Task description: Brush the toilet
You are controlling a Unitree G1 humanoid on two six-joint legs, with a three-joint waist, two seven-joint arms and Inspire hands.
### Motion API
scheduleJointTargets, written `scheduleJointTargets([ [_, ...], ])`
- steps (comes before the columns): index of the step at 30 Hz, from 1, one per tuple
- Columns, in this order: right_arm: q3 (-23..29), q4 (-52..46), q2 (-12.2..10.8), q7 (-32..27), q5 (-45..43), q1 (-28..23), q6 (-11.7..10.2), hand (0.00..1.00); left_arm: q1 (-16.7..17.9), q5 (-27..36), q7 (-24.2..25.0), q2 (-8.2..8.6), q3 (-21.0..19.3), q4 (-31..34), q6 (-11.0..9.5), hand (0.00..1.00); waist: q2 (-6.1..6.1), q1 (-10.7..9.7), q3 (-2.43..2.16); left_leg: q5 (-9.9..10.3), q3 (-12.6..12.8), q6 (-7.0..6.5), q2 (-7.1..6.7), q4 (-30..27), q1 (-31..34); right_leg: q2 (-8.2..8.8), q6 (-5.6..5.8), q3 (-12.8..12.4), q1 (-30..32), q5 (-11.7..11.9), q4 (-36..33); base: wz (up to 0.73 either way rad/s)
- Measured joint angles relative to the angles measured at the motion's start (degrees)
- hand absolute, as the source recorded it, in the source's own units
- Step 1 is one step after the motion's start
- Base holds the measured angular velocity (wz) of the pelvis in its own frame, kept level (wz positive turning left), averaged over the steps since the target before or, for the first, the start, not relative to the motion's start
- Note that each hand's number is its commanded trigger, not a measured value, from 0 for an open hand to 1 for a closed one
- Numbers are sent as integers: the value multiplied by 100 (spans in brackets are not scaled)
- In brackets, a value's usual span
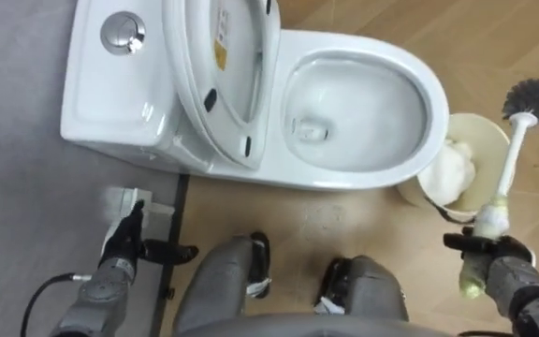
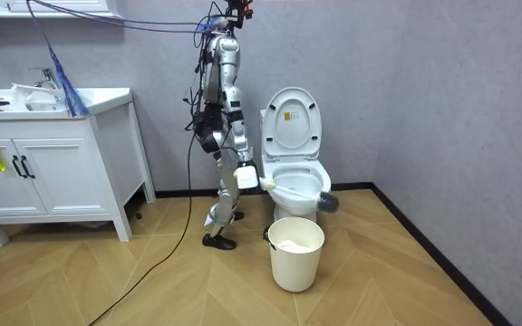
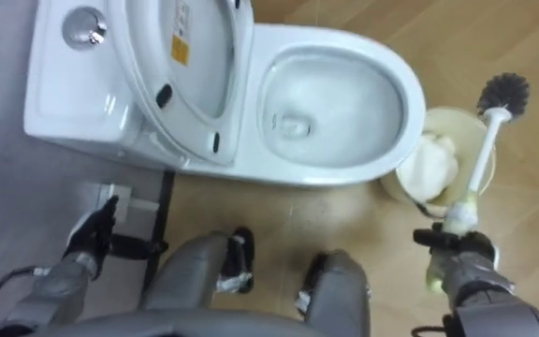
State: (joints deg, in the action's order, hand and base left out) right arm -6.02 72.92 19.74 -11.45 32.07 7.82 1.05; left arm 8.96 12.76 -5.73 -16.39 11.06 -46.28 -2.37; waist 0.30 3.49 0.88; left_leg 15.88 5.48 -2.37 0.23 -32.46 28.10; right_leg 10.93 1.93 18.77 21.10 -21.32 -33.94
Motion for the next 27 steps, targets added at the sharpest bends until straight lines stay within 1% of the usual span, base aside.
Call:
scheduleJointTargets([
  [1, 0, -107, -24, -8, 12, -131, -18, 100, 138, -2, 0, 13, -111, 2, -7, 0, -22, 30, -8, -13, -14, 16, 1, 196, -267, -52, 20, 48, -297, 80, 272, 0],
  [2, 1, -167, -73, -32, -20, -249, -23, 100, 288, 4, -1, 22, -243, 6, -7, 0, -67, 28, -27, -63, -17, 28, -7, 399, -542, -112, 45, 86, -599, 174, 550, 0],
  [3, 2, -188, -107, -50, -48, -299, -27, 100, 364, 4, -1, 24, -316, 4, -11, 0, -82, 28, -34, -87, -30, 37, -7, 514, -674, -139, 51, 130, -751, 228, 704, 0],
  [4, 0, -251, -178, -56, -103, -434, -30, 100, 505, 2, -4, 24, -416, 7, -21, 0, -129, 24, -48, -126, -90, 62, -9, 700, -917, -208, 65, 198, -1039, 338, 1004, 5],
  [5, -1, -416, -237, -60, -152, -617, -28, 100, 633, -2, -20, 24, -453, 12, -22, 0, -159, 25, -50, -136, -101, 76, -7, 838, -1149, -287, 73, 246, -1308, 431, 1297, 5],
  [6, -1, -471, -268, -59, -203, -707, -38, 100, 699, 0, -27, 33, -471, 12, -22, 0, -171, 24, -55, -138, -111, 79, -7, 899, -1251, -314, 80, 277, -1440, 472, 1432, 4],
  [7, 11, -547, -333, -70, -379, -781, -41, 100, 821, 0, -30, 85, -548, 13, -22, 0, -204, 18, -60, -141, -121, 85, -6, 990, -1417, -351, 94, 354, -1671, 535, 1646, 5],
  [8, 46, -609, -405, -104, -612, -860, -39, 100, 902, 0, -30, 200, -705, 9, -22, 0, -208, 20, -64, -141, -160, 85, -19, 1054, -1550, -401, 105, 395, -1887, 607, 1826, 7],
  [9, 52, -631, -434, -104, -727, -893, -38, 100, 931, 0, -30, 242, -745, 10, -22, 0, -213, 17, -64, -147, -172, 95, -20, 1104, -1607, -417, 107, 413, -1973, 639, 1898, 10],
  [11, 54, -684, -501, -86, -1094, -973, -31, 100, 958, -3, -30, 381, -923, 12, -22, 0, -253, 39, -42, -148, -245, 98, -58, 1148, -1750, -433, 114, 485, -2166, 656, 2067, 14],
  [12, 61, -738, -500, -87, -1187, -1008, -26, 100, 958, -3, -29, 426, -987, 12, -21, 0, -256, 43, -43, -148, -252, 98, -65, 1161, -1793, -429, 114, 489, -2215, 656, 2077, 13],
  [13, 65, -896, -494, -91, -1361, -1116, -22, 100, 971, -12, -30, 497, -1098, 12, -18, 0, -259, 90, -43, -148, -262, 98, -80, 1197, -1888, -424, 114, 501, -2309, 656, 2103, 4],
  [15, 49, -998, -496, -97, -1679, -1218, -27, 100, 1013, -87, -39, 511, -1108, 14, -18, 0, -260, 177, -41, -148, -264, 98, -96, 1285, -2075, -419, 115, 508, -2467, 656, 2132, 2],
  [17, 55, -1160, -516, -109, -2172, -1270, -25, 100, 1228, -281, -45, 607, -1335, 191, -23, 0, -264, 182, -40, -149, -278, 99, -110, 1378, -2283, -417, 118, 517, -2659, 654, 2138, 8],
  [18, 55, -1232, -516, -120, -2310, -1283, -25, 100, 1283, -383, -45, 627, -1384, 257, -21, 0, -260, 184, -42, -149, -295, 99, -112, 1375, -2303, -418, 118, 522, -2685, 654, 2138, 10],
  [19, 56, -1325, -524, -169, -2632, -1292, -47, 100, 1370, -651, -47, 672, -1497, 431, -17, 0, -260, 186, -44, -150, -320, 101, -118, 1382, -2332, -419, 119, 521, -2716, 654, 2143, 9],
  [20, 57, -1387, -527, -203, -3013, -1292, -93, 100, 1459, -997, -59, 693, -1551, 706, -19, 0, -274, 188, -45, -155, -332, 110, -123, 1395, -2346, -418, 120, 552, -2739, 653, 2155, 12],
  [21, 56, -1410, -528, -218, -3195, -1286, -114, 100, 1503, -1193, -76, 692, -1552, 844, -23, 0, -275, 191, -44, -156, -354, 112, -128, 1392, -2346, -419, 120, 598, -2761, 654, 2158, 27],
  [22, 57, -1408, -530, -235, -3508, -1287, -173, 100, 1547, -1682, -139, 688, -1554, 1115, -25, 0, -284, 166, -43, -159, -447, 116, -153, 1367, -2326, -416, 121, 745, -2810, 654, 2166, 42],
  [23, 57, -1366, -531, -241, -3777, -1283, -236, 100, 1565, -2119, -227, 689, -1560, 1468, -37, 0, -292, 202, -55, -159, -532, 117, -169, 1328, -2283, -416, 122, 819, -2827, 654, 2168, 43],
  [24, 54, -1358, -530, -241, -3912, -1279, -245, 100, 1556, -2355, -282, 691, -1560, 1640, -47, 0, -297, 252, -54, -160, -563, 117, -175, 1299, -2257, -418, 122, 819, -2824, 654, 2169, 25],
  [25, 47, -1357, -530, -234, -4145, -1271, -246, 100, 1552, -2852, -411, 691, -1558, 2087, -53, 0, -316, 357, -59, -160, -589, 116, -178, 1265, -2217, -421, 122, 824, -2814, 654, 2179, 14],
  [26, 40, -1349, -532, -209, -4337, -1261, -282, 100, 1562, -3184, -549, 691, -1555, 2617, -61, 0, -338, 424, -63, -169, -634, 112, -189, 1259, -2194, -421, 122, 827, -2829, 654, 2210, 13],
  [27, 41, -1319, -532, -206, -4427, -1250, -328, 100, 1554, -3331, -625, 690, -1552, 2834, -99, 0, -346, 442, -68, -186, -655, 107, -191, 1259, -2187, -417, 124, 825, -2838, 654, 2226, 19],
])
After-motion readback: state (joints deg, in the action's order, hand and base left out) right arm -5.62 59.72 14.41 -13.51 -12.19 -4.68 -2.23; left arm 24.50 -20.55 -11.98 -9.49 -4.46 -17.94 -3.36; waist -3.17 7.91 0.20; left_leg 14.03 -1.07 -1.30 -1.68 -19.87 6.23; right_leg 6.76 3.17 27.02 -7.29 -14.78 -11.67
